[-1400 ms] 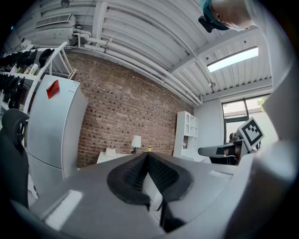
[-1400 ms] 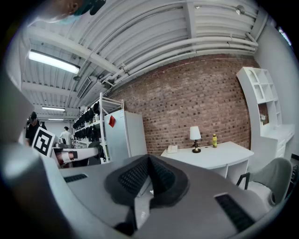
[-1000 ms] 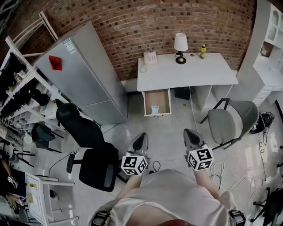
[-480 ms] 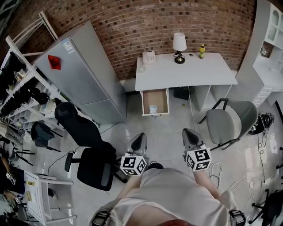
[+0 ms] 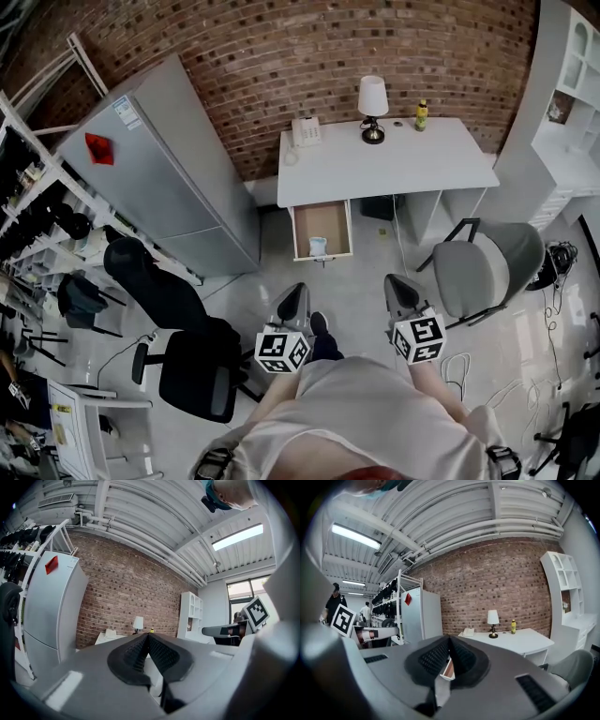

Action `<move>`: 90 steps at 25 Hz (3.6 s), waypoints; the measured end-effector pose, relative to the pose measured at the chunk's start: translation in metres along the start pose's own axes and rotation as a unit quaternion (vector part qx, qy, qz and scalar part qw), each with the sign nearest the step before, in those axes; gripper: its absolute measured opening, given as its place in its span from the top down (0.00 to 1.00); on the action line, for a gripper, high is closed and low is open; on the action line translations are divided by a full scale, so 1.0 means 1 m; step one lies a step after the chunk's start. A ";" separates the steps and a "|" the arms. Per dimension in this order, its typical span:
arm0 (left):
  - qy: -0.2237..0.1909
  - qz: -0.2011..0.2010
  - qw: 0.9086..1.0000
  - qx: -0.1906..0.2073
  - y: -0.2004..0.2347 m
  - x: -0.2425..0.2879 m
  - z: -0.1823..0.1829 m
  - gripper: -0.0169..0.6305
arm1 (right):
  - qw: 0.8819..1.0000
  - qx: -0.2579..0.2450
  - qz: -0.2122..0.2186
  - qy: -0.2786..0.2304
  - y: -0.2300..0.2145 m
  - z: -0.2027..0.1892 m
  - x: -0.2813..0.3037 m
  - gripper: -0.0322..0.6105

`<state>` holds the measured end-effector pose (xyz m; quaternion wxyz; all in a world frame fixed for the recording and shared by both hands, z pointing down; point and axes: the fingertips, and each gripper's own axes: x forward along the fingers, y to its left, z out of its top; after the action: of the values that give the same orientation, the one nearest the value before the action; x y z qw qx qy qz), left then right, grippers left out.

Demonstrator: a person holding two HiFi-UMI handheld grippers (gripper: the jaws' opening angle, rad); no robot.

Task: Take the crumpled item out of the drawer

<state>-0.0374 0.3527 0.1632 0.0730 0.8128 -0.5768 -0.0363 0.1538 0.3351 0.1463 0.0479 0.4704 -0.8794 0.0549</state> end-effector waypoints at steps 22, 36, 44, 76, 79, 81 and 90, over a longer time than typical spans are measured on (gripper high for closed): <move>0.011 -0.052 0.999 0.007 0.221 0.252 0.046 0.96 | 0.999 0.005 -0.042 0.015 -0.062 0.039 0.313 0.94; 0.029 -0.042 0.999 -0.007 0.229 0.323 0.043 0.96 | 0.999 0.009 -0.040 0.015 -0.116 0.052 0.369 0.94; 0.032 -0.041 0.999 -0.012 0.217 0.346 0.036 0.96 | 0.999 0.010 -0.033 0.026 -0.139 0.049 0.376 0.94; 0.139 -0.011 0.989 -0.040 0.217 0.351 -0.067 0.96 | 0.986 0.066 0.011 0.151 -0.145 -0.064 0.391 0.94; 0.154 -0.008 0.987 -0.047 0.217 0.347 -0.082 0.96 | 0.983 0.068 0.015 0.170 -0.143 -0.081 0.390 0.94; 0.162 -0.007 0.985 -0.050 0.217 0.345 -0.090 0.96 | 0.980 0.071 0.016 0.183 -0.142 -0.093 0.388 0.94; 0.199 0.007 0.977 -0.076 0.238 0.330 -0.138 0.96 | 0.973 0.075 0.028 0.216 -0.130 -0.133 0.404 0.94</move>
<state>-0.1296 -0.0250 0.3456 0.2481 0.7915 -0.5523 0.0832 0.0430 -0.0495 0.3391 0.1994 0.4251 -0.8545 0.2223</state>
